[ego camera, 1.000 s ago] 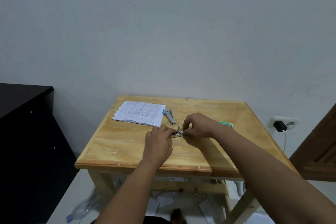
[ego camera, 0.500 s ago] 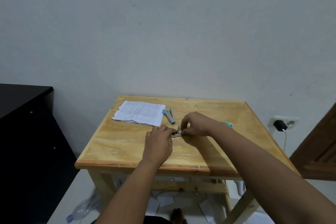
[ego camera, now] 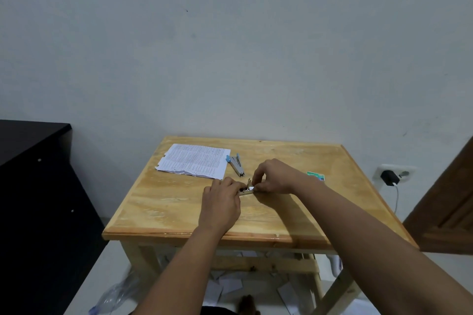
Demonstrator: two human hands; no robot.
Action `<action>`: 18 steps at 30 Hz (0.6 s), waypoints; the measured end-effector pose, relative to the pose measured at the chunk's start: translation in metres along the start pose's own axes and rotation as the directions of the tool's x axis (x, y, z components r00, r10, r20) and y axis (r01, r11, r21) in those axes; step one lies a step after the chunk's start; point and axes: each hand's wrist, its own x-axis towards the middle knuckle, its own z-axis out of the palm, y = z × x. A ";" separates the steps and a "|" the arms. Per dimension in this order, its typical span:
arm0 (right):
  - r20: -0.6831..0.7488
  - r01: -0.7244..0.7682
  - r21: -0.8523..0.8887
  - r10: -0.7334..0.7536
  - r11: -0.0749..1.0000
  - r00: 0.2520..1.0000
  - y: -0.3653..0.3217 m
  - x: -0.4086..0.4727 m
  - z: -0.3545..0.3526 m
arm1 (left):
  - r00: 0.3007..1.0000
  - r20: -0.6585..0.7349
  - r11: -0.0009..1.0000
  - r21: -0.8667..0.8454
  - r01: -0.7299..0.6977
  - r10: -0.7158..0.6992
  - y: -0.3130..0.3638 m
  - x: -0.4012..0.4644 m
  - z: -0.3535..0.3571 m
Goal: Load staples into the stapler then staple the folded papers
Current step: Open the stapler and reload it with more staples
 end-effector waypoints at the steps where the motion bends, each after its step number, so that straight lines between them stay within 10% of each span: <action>1: -0.018 0.009 0.005 -0.009 1.000 1.000 0.001 -0.001 0.001 | 1.000 -0.002 1.000 -0.002 -0.002 0.002 0.000 0.000 0.000; 18: -0.160 0.063 0.008 -0.061 0.998 0.985 0.008 -0.017 0.022 | 1.000 -0.010 1.000 -0.010 -0.005 0.005 -0.001 0.000 0.001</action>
